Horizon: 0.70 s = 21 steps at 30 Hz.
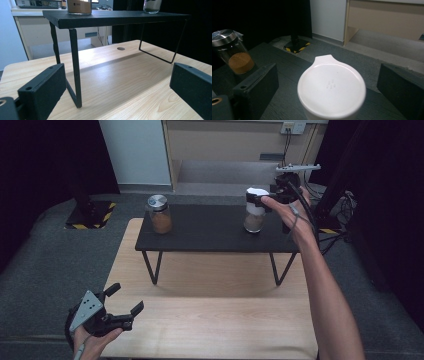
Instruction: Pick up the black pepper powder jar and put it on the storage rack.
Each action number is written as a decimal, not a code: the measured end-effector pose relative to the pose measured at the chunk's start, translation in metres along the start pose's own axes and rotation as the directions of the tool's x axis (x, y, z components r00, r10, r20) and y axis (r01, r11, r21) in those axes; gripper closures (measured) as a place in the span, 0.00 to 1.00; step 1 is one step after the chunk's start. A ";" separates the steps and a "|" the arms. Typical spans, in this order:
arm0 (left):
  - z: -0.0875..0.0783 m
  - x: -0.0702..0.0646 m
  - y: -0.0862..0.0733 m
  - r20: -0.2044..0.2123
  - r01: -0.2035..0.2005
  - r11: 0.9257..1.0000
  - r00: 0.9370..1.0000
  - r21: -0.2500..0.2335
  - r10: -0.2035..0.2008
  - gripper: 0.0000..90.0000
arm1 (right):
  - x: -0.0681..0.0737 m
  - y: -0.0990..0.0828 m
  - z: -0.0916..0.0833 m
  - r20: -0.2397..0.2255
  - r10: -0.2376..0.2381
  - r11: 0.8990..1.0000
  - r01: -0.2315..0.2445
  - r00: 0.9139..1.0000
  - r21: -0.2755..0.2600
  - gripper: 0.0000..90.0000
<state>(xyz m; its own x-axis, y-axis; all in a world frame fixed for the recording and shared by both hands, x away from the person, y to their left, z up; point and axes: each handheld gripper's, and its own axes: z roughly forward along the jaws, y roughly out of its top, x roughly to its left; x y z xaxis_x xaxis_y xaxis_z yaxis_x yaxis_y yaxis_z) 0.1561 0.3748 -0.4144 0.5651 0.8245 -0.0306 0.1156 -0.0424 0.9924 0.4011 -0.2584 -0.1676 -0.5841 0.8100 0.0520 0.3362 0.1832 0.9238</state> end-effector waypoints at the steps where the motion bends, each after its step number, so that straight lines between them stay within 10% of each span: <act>1: 0.000 0.000 0.000 0.000 -0.001 1.000 1.000 0.000 0.001 0.00 | 0.000 0.000 -0.003 0.001 -0.003 1.000 0.003 1.000 -0.007 0.04; 21: 0.001 -0.002 0.000 0.010 -0.003 1.000 1.000 0.003 0.003 0.00 | -0.011 -0.028 -0.079 -0.021 -0.013 0.981 0.008 1.000 -0.195 0.07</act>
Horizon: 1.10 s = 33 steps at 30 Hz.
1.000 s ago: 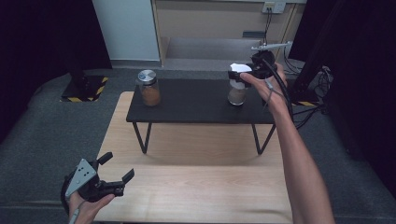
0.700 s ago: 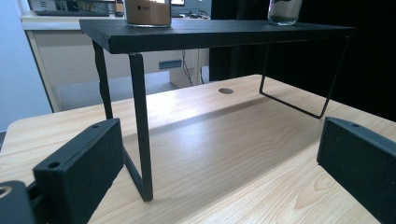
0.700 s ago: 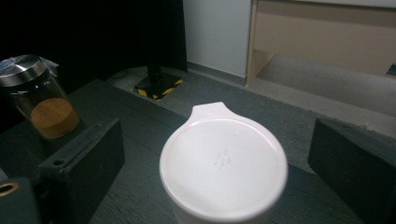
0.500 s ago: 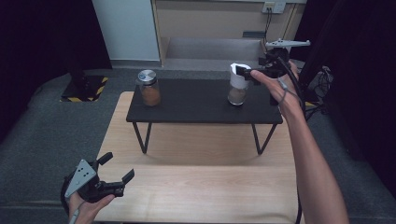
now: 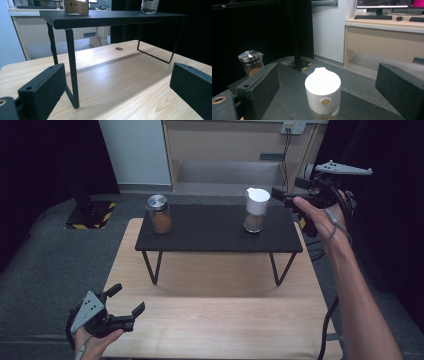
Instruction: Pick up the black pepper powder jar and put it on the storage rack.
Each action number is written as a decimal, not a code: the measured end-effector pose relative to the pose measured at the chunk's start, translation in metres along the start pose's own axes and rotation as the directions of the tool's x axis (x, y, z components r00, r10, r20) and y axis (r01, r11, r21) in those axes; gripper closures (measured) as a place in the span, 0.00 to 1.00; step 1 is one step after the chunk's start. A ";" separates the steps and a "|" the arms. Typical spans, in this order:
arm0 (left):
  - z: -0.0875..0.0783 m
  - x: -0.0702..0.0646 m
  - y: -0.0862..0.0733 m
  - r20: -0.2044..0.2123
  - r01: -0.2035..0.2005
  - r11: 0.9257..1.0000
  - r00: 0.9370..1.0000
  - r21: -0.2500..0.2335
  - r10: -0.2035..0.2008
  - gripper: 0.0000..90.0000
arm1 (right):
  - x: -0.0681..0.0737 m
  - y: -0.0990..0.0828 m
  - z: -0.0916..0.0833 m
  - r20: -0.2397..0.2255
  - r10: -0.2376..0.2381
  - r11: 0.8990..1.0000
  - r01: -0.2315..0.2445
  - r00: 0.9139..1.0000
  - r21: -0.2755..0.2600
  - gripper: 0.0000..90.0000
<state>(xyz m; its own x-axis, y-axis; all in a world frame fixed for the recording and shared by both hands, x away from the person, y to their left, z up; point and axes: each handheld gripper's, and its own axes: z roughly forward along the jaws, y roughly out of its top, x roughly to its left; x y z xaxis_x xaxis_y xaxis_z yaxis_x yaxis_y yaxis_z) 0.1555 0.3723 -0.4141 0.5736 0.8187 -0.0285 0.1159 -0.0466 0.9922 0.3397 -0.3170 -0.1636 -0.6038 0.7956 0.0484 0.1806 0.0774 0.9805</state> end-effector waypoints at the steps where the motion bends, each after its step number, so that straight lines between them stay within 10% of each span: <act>1: 0.000 0.000 0.000 0.000 0.000 1.000 1.000 0.000 0.000 0.00 | 0.000 -0.001 -0.002 -0.001 -0.003 1.000 0.003 1.000 -0.003 0.07; 20: 0.001 -0.001 0.000 0.008 -0.002 1.000 1.000 0.005 0.002 0.00 | 0.002 -0.019 -0.025 -0.096 -0.078 0.996 0.073 0.992 -0.059 0.09; 33: 0.002 0.000 0.001 0.014 -0.002 1.000 1.000 0.011 0.002 0.00 | 0.017 -0.055 -0.027 -0.258 -0.155 0.986 0.136 0.953 -0.092 0.11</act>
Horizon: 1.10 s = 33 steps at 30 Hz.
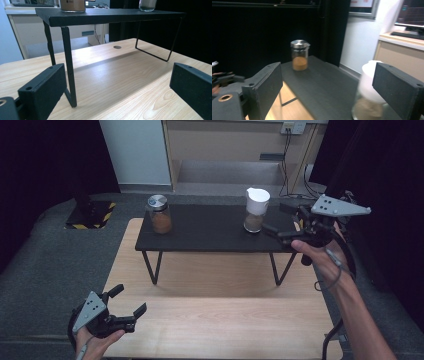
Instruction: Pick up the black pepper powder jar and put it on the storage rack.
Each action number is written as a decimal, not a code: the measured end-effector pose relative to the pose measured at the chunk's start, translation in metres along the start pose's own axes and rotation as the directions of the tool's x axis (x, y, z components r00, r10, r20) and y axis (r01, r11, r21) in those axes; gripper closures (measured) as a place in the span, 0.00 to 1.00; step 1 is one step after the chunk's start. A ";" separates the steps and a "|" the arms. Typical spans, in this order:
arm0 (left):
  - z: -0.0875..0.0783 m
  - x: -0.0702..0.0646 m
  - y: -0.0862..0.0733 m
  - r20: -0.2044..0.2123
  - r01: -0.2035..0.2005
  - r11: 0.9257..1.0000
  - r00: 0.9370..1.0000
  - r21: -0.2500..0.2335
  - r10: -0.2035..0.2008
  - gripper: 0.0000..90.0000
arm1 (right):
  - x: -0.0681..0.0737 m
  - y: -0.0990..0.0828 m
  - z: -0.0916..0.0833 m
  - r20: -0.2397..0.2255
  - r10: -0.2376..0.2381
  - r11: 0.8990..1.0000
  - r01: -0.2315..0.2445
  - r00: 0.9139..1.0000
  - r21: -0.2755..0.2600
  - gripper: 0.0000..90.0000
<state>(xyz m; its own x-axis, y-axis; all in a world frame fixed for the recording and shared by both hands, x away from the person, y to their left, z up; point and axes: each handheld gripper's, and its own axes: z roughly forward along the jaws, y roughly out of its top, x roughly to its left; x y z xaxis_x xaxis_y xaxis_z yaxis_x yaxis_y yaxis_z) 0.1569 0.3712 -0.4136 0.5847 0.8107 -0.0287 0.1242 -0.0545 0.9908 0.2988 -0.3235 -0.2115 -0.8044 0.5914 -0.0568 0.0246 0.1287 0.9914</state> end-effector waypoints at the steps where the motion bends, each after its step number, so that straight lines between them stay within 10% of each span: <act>1: 0.000 0.000 0.000 0.000 0.000 1.000 1.000 0.001 0.000 0.00 | 0.002 -0.004 0.000 -0.008 -0.003 1.000 0.003 1.000 0.000 0.11; 17: 0.000 0.000 0.000 0.001 0.000 1.000 1.000 0.004 0.000 0.00 | 0.028 -0.065 -0.005 -0.044 -0.007 0.999 0.008 0.999 0.032 0.11; 33: 0.002 0.000 0.001 0.016 -0.007 1.000 1.000 0.017 0.006 0.00 | 0.071 -0.122 -0.009 0.061 -0.039 0.997 0.035 0.997 0.063 0.11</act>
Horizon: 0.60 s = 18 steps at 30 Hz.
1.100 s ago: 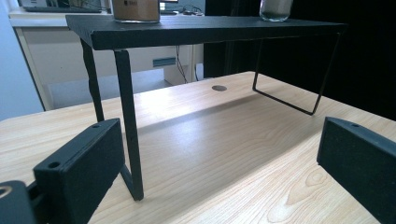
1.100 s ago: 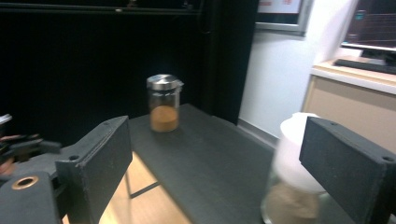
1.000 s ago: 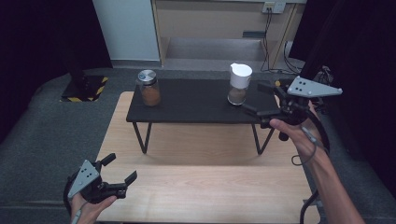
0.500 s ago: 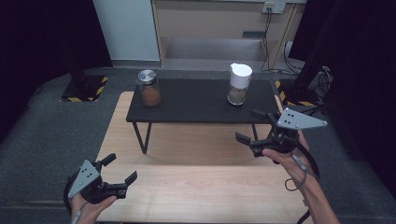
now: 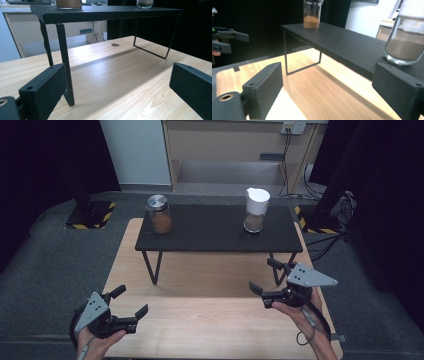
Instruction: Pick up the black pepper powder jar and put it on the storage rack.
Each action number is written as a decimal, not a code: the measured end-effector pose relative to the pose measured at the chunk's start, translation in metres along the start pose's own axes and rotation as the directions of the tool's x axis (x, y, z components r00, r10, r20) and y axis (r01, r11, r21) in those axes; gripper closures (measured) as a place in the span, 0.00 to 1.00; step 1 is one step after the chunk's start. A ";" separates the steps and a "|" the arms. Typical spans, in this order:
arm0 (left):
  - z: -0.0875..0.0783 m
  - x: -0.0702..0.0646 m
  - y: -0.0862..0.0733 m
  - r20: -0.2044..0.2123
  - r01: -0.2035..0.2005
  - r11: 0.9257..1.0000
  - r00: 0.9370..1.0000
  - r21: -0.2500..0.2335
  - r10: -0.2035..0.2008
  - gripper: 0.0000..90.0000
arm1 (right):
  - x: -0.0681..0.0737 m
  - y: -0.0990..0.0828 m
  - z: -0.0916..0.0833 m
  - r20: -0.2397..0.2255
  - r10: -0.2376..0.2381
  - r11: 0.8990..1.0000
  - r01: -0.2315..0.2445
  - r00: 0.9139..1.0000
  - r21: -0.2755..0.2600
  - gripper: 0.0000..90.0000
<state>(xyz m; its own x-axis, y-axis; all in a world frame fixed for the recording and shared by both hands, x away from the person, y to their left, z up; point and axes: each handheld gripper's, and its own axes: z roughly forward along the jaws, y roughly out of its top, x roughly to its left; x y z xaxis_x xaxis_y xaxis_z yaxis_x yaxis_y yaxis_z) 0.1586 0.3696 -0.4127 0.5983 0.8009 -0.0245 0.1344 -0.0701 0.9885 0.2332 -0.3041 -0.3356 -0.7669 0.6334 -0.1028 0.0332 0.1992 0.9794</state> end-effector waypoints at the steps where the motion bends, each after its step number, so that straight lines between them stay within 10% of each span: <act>1: 0.000 0.000 0.000 0.000 0.000 1.000 1.000 0.000 0.000 0.00 | 0.002 -0.005 0.000 -0.001 0.005 1.000 -0.005 1.000 0.003 0.11; 18: 0.003 0.000 0.000 0.008 -0.002 1.000 1.000 0.010 0.002 0.00 | 0.027 -0.053 -0.007 0.029 0.013 0.996 -0.015 1.000 0.088 0.10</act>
<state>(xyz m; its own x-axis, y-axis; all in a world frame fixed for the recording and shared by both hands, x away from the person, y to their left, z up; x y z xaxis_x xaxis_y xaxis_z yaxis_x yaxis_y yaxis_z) 0.1606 0.3676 -0.4129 0.6049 0.7959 -0.0235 0.1405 -0.0776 0.9870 0.2060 -0.3024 -0.3890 -0.7478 0.6570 -0.0952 0.1010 0.2543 0.9618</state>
